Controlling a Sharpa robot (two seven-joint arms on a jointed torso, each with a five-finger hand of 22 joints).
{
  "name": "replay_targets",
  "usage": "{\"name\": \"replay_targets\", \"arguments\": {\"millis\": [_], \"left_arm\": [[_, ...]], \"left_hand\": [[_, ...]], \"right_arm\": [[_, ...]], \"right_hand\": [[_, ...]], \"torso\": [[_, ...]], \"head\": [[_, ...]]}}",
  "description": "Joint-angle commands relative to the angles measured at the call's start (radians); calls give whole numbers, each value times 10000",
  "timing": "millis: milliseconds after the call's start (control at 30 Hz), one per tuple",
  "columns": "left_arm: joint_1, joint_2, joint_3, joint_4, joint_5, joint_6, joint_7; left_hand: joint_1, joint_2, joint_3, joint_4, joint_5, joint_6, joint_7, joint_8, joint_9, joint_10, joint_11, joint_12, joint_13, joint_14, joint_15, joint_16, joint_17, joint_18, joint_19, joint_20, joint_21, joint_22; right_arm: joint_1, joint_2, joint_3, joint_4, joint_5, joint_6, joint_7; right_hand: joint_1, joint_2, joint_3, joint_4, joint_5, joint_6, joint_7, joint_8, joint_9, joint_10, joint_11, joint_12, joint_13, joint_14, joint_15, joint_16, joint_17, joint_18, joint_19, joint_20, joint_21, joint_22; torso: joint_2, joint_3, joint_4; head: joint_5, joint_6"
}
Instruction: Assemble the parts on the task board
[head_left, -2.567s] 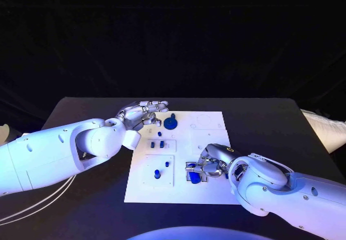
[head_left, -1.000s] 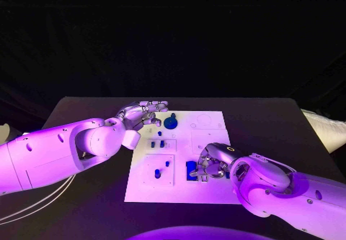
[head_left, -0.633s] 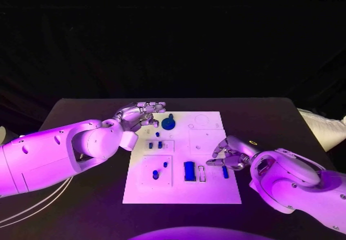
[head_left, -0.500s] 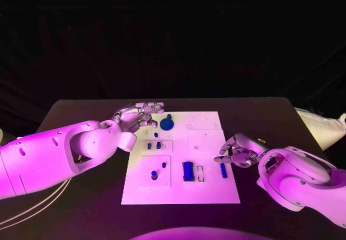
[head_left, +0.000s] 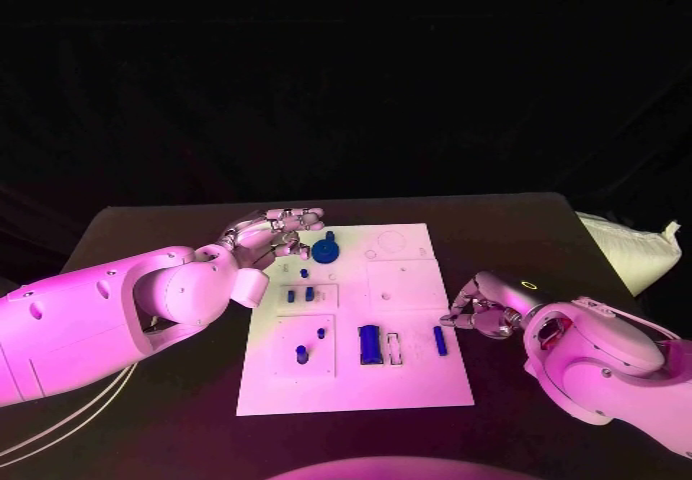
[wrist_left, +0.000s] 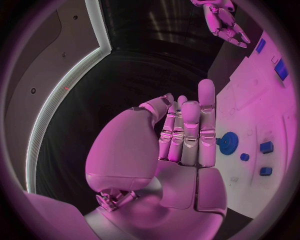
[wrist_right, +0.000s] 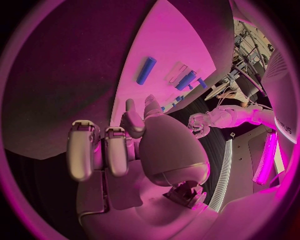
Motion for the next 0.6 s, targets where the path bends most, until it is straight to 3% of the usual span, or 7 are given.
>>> {"name": "replay_targets", "arguments": {"millis": [33, 600], "left_arm": [[-10, 11, 1, 20, -30, 202, 42], [-19, 1, -1, 14, -30, 206, 32]], "left_hand": [[32, 65, -48, -20, 53, -76, -5, 47, 3, -49, -11, 27, 14, -48, -8, 49, -11, 108, -4, 11, -58, -15], [32, 65, -48, -20, 53, -76, -5, 47, 3, -49, -11, 27, 14, -48, -8, 49, -11, 108, -4, 11, -58, -15]], "right_arm": [[-55, 55, -7, -65, -601, 742, -27], [-322, 442, -25, -195, -860, 1446, -67]], "right_hand": [[-141, -17, -49, 129, 40, 102, -20, 75, 56, -52, -59, -237, -145, 754, -62, -36, 1293, 32, -38, -47, -57, -38], [-284, -239, -261, 380, 37, 125, -33, 35, 167, -31, -72, -321, -214, 752, -83, -57, 1277, 35, -49, -80, -86, -67]], "torso": [[0, -11, 17], [2, -18, 8]], "head": [[-8, -23], [44, -80]]}}
